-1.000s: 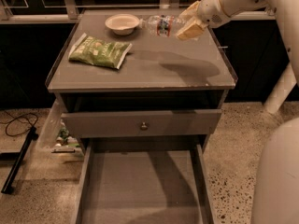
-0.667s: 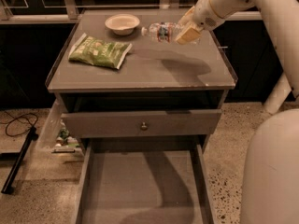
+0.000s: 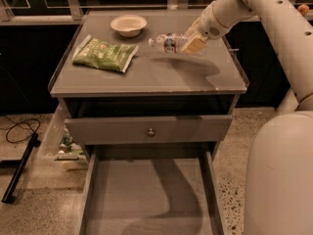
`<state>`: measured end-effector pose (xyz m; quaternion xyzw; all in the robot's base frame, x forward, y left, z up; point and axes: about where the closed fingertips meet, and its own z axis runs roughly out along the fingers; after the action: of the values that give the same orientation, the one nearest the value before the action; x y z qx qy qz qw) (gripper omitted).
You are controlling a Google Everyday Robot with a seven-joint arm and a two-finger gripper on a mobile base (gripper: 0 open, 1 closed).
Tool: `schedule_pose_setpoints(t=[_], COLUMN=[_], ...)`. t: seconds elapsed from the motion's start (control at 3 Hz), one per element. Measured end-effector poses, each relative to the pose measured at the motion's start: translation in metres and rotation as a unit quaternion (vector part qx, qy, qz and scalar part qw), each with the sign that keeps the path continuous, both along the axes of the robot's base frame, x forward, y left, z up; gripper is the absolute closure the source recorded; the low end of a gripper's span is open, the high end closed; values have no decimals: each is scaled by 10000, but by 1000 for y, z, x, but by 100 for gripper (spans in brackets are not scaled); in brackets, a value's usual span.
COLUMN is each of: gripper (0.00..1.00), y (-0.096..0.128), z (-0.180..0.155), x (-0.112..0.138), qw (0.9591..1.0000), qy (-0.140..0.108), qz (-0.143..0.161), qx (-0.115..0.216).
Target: Pick water bottle from middle drawer and place on counter
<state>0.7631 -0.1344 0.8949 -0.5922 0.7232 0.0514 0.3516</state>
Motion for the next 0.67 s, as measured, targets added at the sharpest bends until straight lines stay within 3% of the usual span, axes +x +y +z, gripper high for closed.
schedule_pose_setpoints(t=[0.67], gripper=[100], y=[22], z=[-10], x=[-19], qw=[9978], qy=[94], qz=[155], qx=[639])
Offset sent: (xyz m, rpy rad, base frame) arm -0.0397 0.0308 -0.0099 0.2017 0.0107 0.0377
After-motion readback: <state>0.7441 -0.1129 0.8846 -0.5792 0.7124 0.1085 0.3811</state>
